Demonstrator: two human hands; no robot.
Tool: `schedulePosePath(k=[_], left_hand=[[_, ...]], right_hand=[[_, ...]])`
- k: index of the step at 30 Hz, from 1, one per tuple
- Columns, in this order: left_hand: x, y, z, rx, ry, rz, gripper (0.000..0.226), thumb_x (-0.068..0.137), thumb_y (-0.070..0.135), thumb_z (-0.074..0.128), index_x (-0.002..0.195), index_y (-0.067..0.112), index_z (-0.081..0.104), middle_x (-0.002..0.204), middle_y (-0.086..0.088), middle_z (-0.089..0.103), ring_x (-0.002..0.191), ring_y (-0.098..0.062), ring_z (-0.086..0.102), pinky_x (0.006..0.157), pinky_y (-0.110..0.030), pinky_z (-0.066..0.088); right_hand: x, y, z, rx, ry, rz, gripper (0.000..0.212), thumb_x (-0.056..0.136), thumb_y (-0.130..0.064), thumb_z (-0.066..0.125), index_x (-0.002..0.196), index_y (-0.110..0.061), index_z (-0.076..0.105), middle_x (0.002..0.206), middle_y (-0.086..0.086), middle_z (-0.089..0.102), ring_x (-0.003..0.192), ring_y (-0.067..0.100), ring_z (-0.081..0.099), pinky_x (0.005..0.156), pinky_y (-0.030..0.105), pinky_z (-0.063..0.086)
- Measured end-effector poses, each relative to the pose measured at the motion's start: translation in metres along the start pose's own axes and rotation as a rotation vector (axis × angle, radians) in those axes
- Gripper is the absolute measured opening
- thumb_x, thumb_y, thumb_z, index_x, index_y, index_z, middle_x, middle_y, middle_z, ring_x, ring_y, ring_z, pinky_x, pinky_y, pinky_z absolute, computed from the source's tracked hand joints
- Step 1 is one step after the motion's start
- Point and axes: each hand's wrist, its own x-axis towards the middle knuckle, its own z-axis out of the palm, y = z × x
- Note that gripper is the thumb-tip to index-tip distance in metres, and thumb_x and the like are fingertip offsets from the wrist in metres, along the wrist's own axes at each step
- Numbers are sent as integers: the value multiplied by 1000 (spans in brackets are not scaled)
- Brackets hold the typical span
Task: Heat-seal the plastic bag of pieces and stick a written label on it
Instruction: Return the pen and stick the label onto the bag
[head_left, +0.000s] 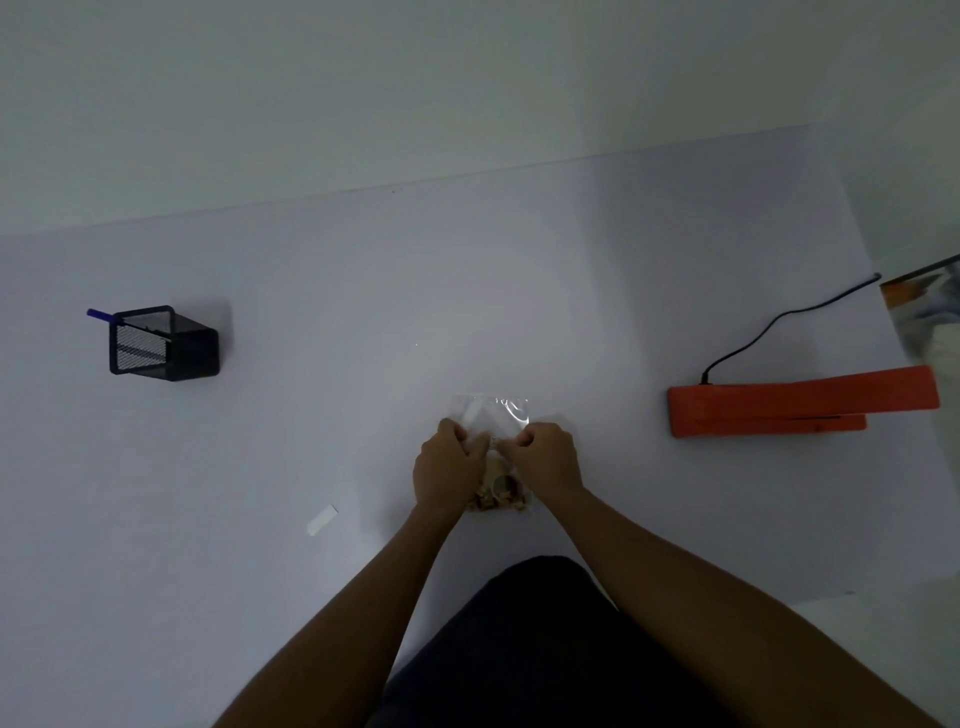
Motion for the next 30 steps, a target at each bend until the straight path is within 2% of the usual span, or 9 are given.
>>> schedulePosePath(k=[2, 6, 11, 18, 21, 25, 27, 30], left_hand=[[-1, 2, 2, 49, 36, 8, 48, 82, 61, 64, 96, 19, 48, 86, 3, 63, 75, -22, 62, 66, -35, 50], [2, 2, 5, 88, 63, -19, 55, 79, 60, 68, 102, 16, 43, 100, -4, 63, 86, -30, 65, 69, -38, 50], [8, -3, -2, 44, 59, -56, 51, 77, 54, 75, 97, 20, 43, 85, 3, 59, 78, -26, 62, 65, -35, 46], [16, -16, -7, 16, 31, -12, 47, 76, 52, 77, 99, 22, 48, 84, 2, 64, 76, -22, 63, 66, -36, 52], [16, -16, -6, 27, 42, -5, 46, 76, 52, 76, 98, 23, 47, 83, 2, 64, 75, -23, 63, 67, -37, 53], [16, -16, -6, 38, 45, -2, 46, 77, 51, 76, 97, 22, 48, 83, 0, 65, 76, -25, 63, 69, -39, 53], [16, -16, -6, 40, 47, 3, 46, 76, 52, 76, 97, 22, 48, 83, 1, 65, 76, -25, 63, 70, -40, 54], [16, -16, -8, 40, 43, 1, 45, 76, 53, 75, 96, 23, 48, 82, 2, 65, 74, -23, 63, 68, -38, 54]], right_hand=[[-1, 1, 1, 14, 6, 11, 52, 73, -50, 77, 49, -17, 45, 50, -5, 51, 53, 17, 53, 54, 29, 41], [0, 2, 3, 28, 4, 15, 45, 75, -45, 78, 53, -18, 49, 60, -2, 61, 62, 20, 62, 58, 29, 46], [0, 1, 1, 37, -6, 18, 46, 75, -42, 79, 52, -18, 48, 53, -4, 54, 54, 15, 55, 55, 26, 42], [3, 1, -2, 29, -20, 31, 45, 74, -42, 82, 50, -18, 53, 59, -2, 65, 63, 19, 66, 62, 28, 51], [2, 0, -2, 27, -20, 39, 43, 75, -41, 80, 51, -19, 52, 59, -3, 64, 61, 17, 63, 59, 26, 46], [-2, -6, 2, -20, -1, 54, 45, 75, -56, 71, 56, -20, 52, 60, -4, 60, 62, 19, 62, 57, 26, 39], [-2, -6, 7, -40, 10, 48, 49, 74, -63, 69, 58, -21, 49, 62, -3, 59, 63, 20, 62, 56, 28, 41], [-1, -4, 8, -43, 24, 30, 49, 78, -58, 71, 57, -20, 47, 61, -4, 57, 63, 20, 60, 59, 29, 43]])
